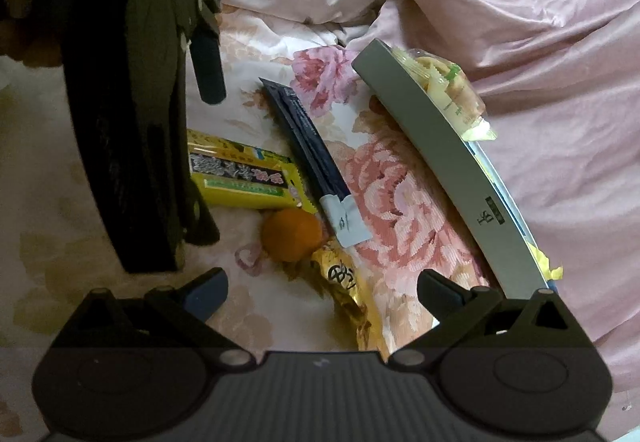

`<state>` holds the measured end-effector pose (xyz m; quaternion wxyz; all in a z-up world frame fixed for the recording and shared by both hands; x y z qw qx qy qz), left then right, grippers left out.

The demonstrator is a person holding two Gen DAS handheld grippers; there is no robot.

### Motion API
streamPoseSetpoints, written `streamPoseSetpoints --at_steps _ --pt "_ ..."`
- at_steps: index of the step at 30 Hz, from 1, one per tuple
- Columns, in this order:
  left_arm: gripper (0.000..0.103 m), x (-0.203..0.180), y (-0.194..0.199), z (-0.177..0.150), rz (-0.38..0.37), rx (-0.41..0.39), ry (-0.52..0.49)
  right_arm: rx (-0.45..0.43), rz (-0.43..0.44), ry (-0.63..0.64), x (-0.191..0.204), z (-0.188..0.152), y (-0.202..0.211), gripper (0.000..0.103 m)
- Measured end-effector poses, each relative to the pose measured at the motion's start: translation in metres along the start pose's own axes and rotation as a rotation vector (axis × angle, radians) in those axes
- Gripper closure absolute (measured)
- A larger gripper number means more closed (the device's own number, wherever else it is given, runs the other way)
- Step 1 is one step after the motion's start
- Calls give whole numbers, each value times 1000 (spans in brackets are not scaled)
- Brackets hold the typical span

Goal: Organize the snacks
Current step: 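Grasp the yellow-green biscuit packet with the left tool while the right tool grasps the mandarin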

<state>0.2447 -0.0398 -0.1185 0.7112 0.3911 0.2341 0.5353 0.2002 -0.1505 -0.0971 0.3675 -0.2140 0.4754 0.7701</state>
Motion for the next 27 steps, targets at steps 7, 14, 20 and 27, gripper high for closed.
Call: streamPoseSetpoints --at_steps 7,14,20,27 --pt "2 7 -10 -1 -19 1 14 -32 -21 52 -1 2 -7 1" --pt "8 18 -13 6 -28 0 54 -73 -33 116 4 8 -11 5" --pt "16 23 -13 9 -50 5 84 -92 -55 130 7 10 -14 5" --pt "48 33 -7 11 -85 5 179 -108 -54 117 8 13 -15 25"
Point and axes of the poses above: each gripper's, at about its wrist camera, not at the fingertips, and y roughly against the way its jaws point, x to its left, z to its top, the point moved 5 cm from there along -y, roughly the way its jaws point, and after that the axes turned 5 degrees about y, right-handed, at the moved point
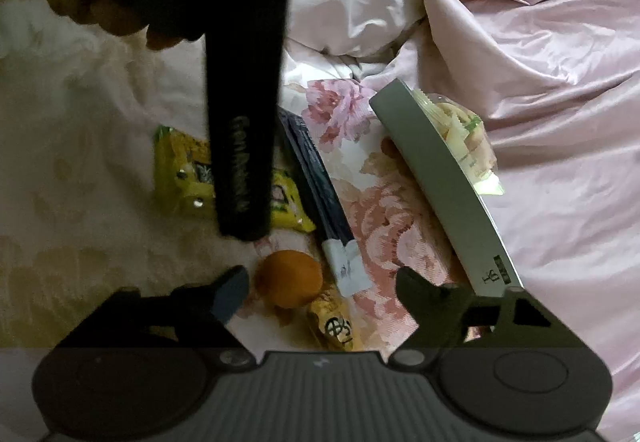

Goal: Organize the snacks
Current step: 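Grasp the yellow-green biscuit packet with the left tool while the right tool grasps the mandarin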

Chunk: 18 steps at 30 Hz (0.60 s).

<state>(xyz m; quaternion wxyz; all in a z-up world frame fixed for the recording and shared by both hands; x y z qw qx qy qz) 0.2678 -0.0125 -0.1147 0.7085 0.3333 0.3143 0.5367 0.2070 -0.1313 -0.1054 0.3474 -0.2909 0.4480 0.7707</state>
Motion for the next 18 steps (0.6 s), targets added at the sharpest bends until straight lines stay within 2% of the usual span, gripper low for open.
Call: streamPoseSetpoints --at_steps 6,14,18 --pt "48 3 -1 0 -7 8 19 8 60 -81 -3 2 -4 44" --pt "40 1 -5 0 -22 21 -6 44 125 -214 -12 0 -10 49" --pt "40 1 -5 0 -30 29 -11 65 126 -213 -12 1 -10 50"
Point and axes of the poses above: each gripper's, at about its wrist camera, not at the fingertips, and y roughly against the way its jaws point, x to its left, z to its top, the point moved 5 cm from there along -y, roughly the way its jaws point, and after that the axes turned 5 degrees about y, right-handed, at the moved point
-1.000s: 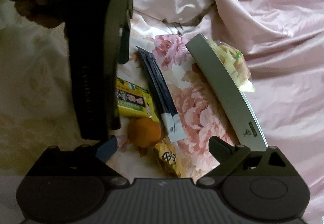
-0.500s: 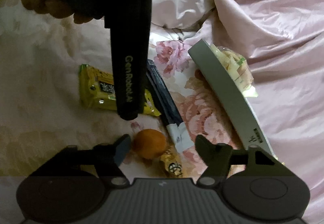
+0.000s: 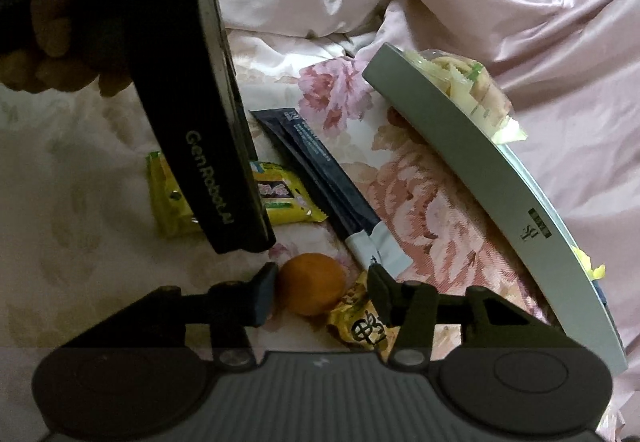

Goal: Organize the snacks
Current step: 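Grasp the yellow-green biscuit packet with the left tool while the right tool grasps the mandarin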

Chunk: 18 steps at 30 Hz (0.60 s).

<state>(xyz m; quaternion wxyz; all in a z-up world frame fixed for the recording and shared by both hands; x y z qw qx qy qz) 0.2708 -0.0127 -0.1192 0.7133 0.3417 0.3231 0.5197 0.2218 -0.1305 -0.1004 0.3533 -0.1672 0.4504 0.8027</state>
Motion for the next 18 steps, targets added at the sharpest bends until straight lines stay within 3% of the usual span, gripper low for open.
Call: streamPoseSetpoints --at_steps 9,10,15,18 --pt "50 -3 2 -2 -16 5 6 40 20 -11 2 2 2 53" --pt "50 -5 3 -3 -23 9 5 42 21 -3 3 2 3 61" --pt "50 -11 3 -6 -36 17 -32 71 -4 57 11 2 7 63" --pt "47 -10 2 -5 -46 21 -29 92 -1 30 8 0 8 63"
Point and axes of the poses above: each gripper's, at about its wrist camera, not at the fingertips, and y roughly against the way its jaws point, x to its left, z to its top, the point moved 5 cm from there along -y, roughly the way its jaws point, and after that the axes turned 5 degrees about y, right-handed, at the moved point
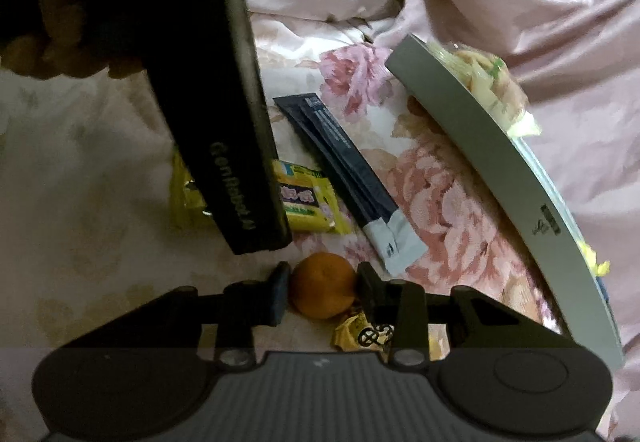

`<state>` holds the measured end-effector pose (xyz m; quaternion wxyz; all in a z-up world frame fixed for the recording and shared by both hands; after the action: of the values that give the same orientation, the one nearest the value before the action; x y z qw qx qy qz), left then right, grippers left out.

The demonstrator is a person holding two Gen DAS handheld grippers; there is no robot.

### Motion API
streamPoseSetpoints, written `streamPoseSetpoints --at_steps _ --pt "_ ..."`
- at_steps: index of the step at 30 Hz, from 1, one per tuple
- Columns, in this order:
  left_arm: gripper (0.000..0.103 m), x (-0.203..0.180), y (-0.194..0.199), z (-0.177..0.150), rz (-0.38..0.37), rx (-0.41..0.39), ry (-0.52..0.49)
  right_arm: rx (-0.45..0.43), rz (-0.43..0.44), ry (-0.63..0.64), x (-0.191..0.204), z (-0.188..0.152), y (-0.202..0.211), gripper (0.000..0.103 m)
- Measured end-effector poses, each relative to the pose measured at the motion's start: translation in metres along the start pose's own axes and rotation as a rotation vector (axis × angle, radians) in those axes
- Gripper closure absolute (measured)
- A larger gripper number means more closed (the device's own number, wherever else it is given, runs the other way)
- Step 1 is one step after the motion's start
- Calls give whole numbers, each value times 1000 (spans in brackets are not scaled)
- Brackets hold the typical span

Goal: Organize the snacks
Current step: 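Grasp the yellow-green biscuit packet with the left tool while the right tool grasps the mandarin, then lift the biscuit packet and mandarin and carry both over the grey tray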

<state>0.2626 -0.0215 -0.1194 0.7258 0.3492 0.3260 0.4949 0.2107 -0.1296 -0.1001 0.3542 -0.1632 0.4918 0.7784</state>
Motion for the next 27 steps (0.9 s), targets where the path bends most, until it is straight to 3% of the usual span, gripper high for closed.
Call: streamPoseSetpoints --at_steps 6,10,14,21,27 --pt "45 0 -1 0 -4 4 -19 22 11 -47 -5 -3 2 64" --pt "52 0 0 0 2 -2 -19 29 -18 -3 0 -4 5 64" --pt "53 3 2 1 -10 -10 15 32 -53 68 9 -4 9 64" --pt "53 5 10 0 -62 -27 103 41 -82 73 6 -5 14 64" --pt "53 3 30 3 -66 -113 135 34 -138 100 6 -5 26 64"
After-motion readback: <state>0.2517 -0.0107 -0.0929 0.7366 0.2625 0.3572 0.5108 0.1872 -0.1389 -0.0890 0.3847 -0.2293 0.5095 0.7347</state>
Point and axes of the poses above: each gripper's, at about its wrist camera, not at the fingertips, and y roughly against the way its jaws point, x to its left, z to its top, the point moved 5 cm from there along -y, roughly the way its jaws point, and after that the axes turned 5 degrees about y, right-handed, at the moved point
